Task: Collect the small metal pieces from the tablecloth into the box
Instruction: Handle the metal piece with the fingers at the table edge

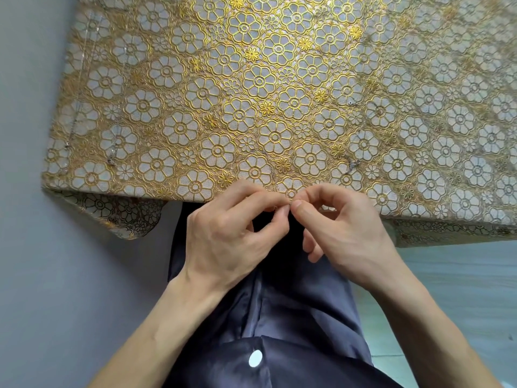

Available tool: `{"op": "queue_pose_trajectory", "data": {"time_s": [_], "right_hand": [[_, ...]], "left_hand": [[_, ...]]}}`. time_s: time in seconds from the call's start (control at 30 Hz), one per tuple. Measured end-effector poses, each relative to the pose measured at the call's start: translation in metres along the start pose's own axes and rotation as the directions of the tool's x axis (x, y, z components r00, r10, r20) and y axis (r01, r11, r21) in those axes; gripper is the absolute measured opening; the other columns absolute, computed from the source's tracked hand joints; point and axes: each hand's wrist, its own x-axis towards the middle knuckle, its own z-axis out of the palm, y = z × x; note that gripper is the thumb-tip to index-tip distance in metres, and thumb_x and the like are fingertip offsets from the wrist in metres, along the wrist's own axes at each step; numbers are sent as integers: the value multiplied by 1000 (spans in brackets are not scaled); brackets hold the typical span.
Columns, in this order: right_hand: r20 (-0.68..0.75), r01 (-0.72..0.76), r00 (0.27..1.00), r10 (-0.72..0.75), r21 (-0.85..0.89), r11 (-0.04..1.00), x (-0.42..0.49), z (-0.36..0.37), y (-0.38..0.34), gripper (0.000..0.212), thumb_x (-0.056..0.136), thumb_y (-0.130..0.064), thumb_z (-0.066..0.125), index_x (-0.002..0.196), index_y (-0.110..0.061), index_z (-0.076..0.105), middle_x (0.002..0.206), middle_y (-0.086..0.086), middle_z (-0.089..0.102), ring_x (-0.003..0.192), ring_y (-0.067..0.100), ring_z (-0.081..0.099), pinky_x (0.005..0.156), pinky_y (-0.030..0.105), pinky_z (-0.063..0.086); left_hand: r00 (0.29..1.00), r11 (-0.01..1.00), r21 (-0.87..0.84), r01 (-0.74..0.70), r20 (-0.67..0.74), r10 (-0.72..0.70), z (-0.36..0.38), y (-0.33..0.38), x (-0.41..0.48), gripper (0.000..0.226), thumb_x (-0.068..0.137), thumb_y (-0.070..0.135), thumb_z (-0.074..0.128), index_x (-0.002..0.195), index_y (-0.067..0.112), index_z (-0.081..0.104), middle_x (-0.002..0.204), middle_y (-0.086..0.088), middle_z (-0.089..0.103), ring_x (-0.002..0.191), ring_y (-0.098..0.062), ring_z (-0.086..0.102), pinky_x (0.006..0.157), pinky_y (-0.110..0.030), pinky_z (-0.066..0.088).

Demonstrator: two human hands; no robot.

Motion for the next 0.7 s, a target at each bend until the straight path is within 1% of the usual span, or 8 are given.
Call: {"op": "queue_pose_trajectory", "data": {"time_s": [0.1, 0.13, 0.2, 0.3, 0.4, 0.53, 0.6, 0.7], "right_hand": [[11, 3, 1000, -3, 15, 1000, 0, 0, 1, 13, 93, -18, 65, 81, -13, 65, 48, -2, 54, 38, 10, 53, 41, 23, 45], [12, 3, 1000, -3, 26, 1000, -1, -1, 1, 13, 93, -18, 66, 81, -12, 65, 48, -2, 54, 39, 10, 53, 40, 23, 45], [3, -1, 1000, 1, 45, 999, -2, -1, 2, 11, 92, -17, 67, 81, -14, 67, 49, -3, 56, 39, 11, 53, 41, 23, 46], [-9, 3, 1000, -3, 46, 999, -3, -3, 1, 8, 89, -19, 71, 82, -16, 70, 52, -6, 59, 41, 11, 55, 42, 23, 47], [-13, 23, 1000, -23, 1, 1000, -4, -3, 2, 9, 90, -19, 71, 81, -18, 70, 53, -7, 60, 40, 10, 56, 41, 21, 46], [-8, 50, 999, -51, -64, 997, -3, -3, 3, 9, 90, -18, 70, 80, -18, 68, 54, -5, 59, 42, 10, 58, 42, 21, 47], [1, 53, 999, -53, -75, 996, -2, -3, 4, 11, 90, -19, 68, 79, -18, 67, 51, -4, 58, 40, 8, 57, 41, 20, 46], [23, 53, 998, -52, -56, 997, -2, -4, 3, 11, 92, -18, 65, 81, -18, 66, 49, -2, 57, 39, 9, 56, 41, 21, 46]], "left_hand": [[997, 994, -79, 82, 3, -82, -1, 4, 1, 4, 84, 22, 79, 88, 22, 80, 85, 11, 68, 50, -10, 50, 52, -17, 40], [997, 993, -81, 83, 5, -83, -1, 4, 1, 5, 84, 21, 79, 89, 22, 80, 85, 11, 67, 50, -11, 51, 51, -17, 41], [998, 996, -56, 64, 5, -63, 0, 3, 0, 4, 85, 22, 78, 89, 21, 80, 85, 10, 67, 51, -11, 51, 49, -25, 45], [1000, 1000, 22, 5, -7, -5, 0, 1, -2, 4, 88, 23, 77, 89, 21, 80, 85, 8, 69, 54, -7, 48, 48, -31, 49], [998, 994, 91, -56, -27, 59, 1, -1, -2, 3, 87, 21, 77, 88, 21, 80, 83, 6, 71, 61, 1, 41, 49, -28, 51], [989, 977, 152, -149, -1, 151, -1, -2, -2, 4, 89, 21, 76, 88, 21, 80, 83, 6, 72, 57, -5, 49, 48, -30, 51], [989, 978, 147, -148, 3, 150, -2, -3, -2, 4, 89, 21, 76, 88, 22, 80, 83, 6, 72, 58, -1, 44, 48, -29, 51], [995, 992, 76, -102, -9, 103, -1, -2, -2, 3, 87, 19, 77, 88, 20, 80, 84, 6, 72, 62, 3, 37, 50, -23, 49]]}}
